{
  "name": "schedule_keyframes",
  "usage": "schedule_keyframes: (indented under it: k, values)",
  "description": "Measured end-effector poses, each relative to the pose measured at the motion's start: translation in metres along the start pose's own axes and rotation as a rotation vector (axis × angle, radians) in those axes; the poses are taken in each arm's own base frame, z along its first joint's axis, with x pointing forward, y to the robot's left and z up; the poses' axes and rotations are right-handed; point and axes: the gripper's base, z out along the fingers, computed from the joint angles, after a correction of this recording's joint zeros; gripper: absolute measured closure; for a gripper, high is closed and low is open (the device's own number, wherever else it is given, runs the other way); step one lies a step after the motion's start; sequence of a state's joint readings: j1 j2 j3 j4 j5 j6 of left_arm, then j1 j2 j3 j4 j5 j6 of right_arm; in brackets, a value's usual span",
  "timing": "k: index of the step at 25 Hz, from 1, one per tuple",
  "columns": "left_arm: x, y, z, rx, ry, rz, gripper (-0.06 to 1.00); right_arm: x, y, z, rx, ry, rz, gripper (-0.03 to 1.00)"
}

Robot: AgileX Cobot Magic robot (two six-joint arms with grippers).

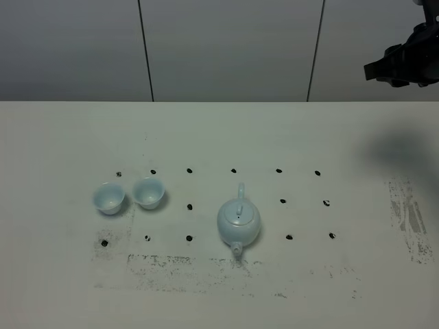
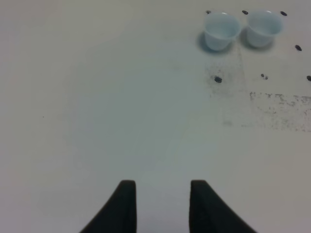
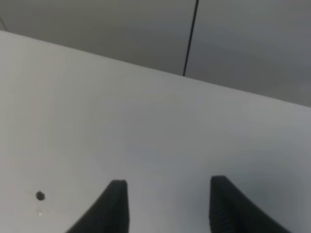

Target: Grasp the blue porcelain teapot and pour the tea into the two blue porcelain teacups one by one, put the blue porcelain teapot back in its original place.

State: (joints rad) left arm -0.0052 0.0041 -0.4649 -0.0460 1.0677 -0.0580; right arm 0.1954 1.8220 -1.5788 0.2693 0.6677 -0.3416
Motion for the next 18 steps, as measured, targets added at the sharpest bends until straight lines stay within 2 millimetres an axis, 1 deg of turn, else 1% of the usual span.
schedule_keyframes:
  k: [2,3,5,9,11,14,15,18]
  values:
    - [0.000,0.000,0.000,0.000,0.000,0.000,0.65,-0.001,0.008,0.001,-0.023,0.000,-0.016,0.60]
    - [0.000,0.000,0.000,0.000,0.000,0.000,0.65,-0.001,0.017,0.002,-0.036,0.005,-0.048,0.60]
    - [0.000,0.000,0.000,0.000,0.000,0.000,0.65,-0.001,0.038,0.004,-0.069,0.017,-0.112,0.60]
    - [0.000,0.000,0.000,0.000,0.000,0.000,0.65,0.003,0.094,0.015,-0.149,0.034,-0.238,0.60]
    - [0.000,0.000,0.000,0.000,0.000,-0.001,0.65,0.009,0.122,0.025,-0.183,0.051,-0.292,0.60]
    - [0.000,0.000,0.000,0.000,0.000,-0.002,0.65,0.023,0.154,0.046,-0.202,0.088,-0.357,0.60]
    - [0.000,0.000,0.000,0.000,0.000,-0.002,0.65,0.028,0.163,0.053,-0.203,0.104,-0.377,0.60]
    - [0.000,0.000,0.000,0.000,0.000,-0.002,0.65,0.043,0.177,0.072,-0.207,0.162,-0.385,0.60]
